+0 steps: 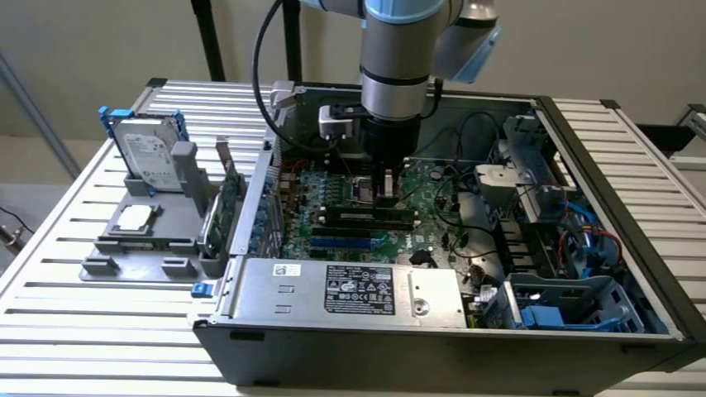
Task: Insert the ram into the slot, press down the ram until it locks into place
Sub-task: 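Insert the ram into the slot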
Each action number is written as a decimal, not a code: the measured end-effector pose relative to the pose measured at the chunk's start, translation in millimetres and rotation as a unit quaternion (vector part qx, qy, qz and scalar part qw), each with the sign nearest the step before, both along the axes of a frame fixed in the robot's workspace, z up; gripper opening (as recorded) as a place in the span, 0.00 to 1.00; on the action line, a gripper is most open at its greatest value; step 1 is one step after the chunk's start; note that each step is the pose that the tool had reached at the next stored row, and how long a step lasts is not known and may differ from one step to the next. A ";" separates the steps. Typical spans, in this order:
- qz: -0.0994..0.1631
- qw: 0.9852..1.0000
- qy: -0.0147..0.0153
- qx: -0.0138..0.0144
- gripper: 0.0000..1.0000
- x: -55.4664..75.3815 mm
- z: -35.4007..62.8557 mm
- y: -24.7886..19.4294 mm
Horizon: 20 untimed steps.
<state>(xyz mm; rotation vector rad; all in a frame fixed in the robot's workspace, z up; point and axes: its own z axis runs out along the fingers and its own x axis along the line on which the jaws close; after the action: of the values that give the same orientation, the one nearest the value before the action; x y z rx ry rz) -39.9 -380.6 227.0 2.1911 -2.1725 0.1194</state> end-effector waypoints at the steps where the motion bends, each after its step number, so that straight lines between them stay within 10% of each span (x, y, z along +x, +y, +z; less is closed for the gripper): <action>1: 0.000 1.000 0.000 0.000 0.13 -0.1 0.0 0.1; 20: 0.000 1.000 -0.003 0.000 0.13 -1.6 -3.3 0.3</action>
<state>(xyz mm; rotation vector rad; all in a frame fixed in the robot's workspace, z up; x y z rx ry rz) -41.5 -380.3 223.7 2.1939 -2.1756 0.1261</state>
